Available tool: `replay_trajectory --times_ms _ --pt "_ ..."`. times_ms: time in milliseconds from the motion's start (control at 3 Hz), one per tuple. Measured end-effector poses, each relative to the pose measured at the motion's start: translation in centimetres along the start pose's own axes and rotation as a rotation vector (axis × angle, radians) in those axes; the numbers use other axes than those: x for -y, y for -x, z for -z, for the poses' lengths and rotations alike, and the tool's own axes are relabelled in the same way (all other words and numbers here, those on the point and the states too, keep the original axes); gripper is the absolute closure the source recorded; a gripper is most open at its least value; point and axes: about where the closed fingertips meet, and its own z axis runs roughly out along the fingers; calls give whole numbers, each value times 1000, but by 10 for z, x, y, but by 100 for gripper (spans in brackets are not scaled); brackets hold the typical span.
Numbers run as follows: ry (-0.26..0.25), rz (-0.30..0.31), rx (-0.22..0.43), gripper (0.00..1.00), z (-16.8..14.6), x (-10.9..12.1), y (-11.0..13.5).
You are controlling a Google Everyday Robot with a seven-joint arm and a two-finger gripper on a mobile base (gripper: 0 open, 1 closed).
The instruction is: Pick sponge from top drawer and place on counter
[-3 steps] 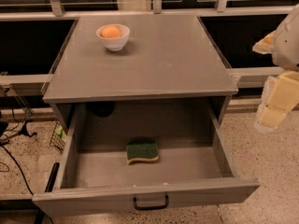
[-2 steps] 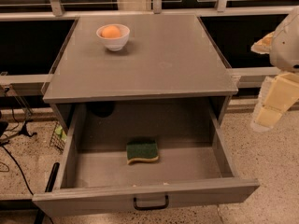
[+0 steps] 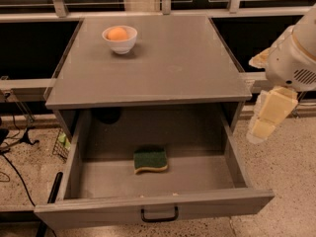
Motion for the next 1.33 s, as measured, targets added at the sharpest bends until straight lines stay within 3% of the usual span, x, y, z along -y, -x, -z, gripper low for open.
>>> replay_trajectory --times_ms 333,1000,1333 --pt "47 -4 15 3 -28 -2 3" --pt "96 -8 72 32 -86 -11 16" --pt "96 -8 72 39 -86 -11 16"
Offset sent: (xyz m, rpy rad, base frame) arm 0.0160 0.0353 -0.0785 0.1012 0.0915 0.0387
